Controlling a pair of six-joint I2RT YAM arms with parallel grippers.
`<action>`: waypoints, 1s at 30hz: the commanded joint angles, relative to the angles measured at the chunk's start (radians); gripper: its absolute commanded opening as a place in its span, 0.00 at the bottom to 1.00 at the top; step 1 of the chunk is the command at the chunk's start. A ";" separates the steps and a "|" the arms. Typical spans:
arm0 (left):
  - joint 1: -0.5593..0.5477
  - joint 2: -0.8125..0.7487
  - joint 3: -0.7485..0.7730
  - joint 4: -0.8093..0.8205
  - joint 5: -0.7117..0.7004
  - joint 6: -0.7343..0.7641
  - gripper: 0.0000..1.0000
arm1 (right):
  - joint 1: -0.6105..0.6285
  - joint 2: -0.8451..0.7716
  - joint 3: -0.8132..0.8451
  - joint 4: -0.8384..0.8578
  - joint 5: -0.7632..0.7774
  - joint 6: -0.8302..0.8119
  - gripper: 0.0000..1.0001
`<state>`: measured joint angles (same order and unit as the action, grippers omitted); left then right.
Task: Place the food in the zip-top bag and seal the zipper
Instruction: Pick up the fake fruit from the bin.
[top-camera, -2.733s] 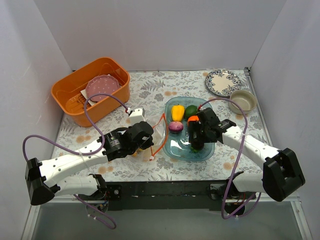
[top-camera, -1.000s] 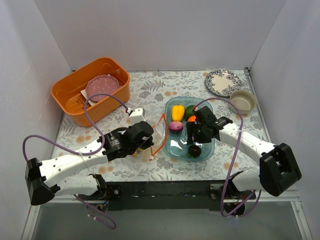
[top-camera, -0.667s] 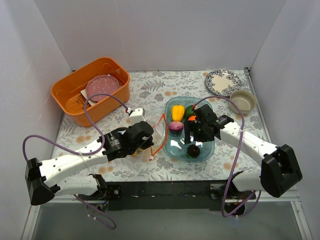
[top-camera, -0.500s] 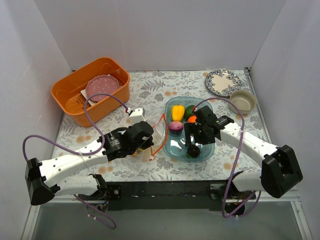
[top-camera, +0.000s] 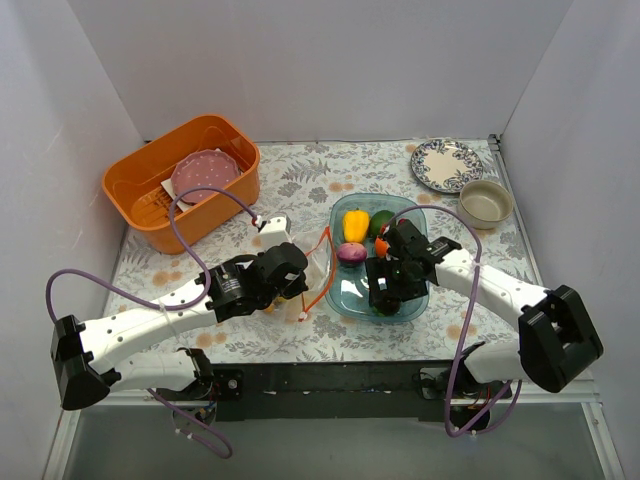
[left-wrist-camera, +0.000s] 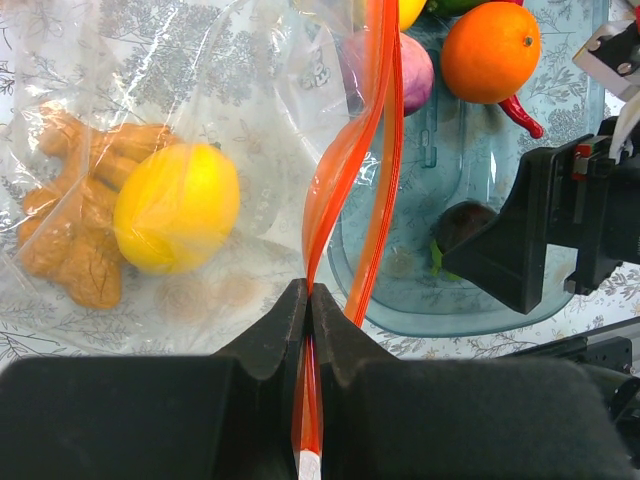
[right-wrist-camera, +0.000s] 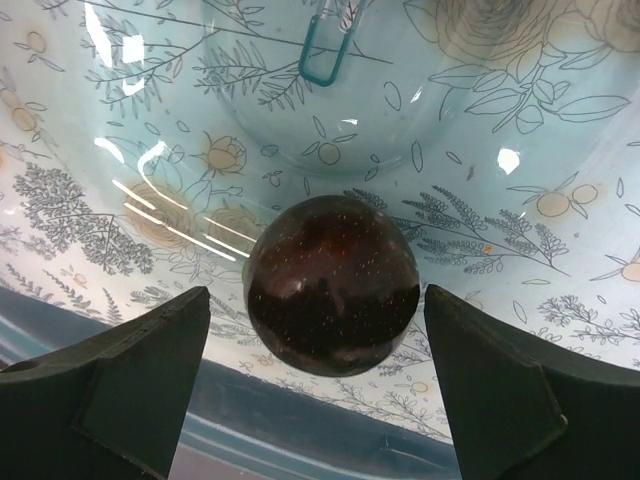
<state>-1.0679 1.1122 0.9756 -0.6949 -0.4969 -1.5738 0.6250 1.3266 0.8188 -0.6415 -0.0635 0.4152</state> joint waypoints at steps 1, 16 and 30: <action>0.006 -0.015 0.014 0.011 -0.008 0.005 0.03 | 0.005 0.016 -0.009 0.055 -0.004 0.002 0.92; 0.008 -0.014 0.011 0.008 -0.006 0.003 0.03 | 0.005 -0.033 0.020 0.057 0.024 0.020 0.44; 0.006 0.000 0.037 0.014 0.004 0.021 0.03 | 0.019 -0.277 0.077 0.316 -0.067 0.142 0.41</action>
<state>-1.0676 1.1122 0.9756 -0.6952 -0.4957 -1.5692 0.6300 1.0920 0.8505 -0.4858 -0.0570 0.5007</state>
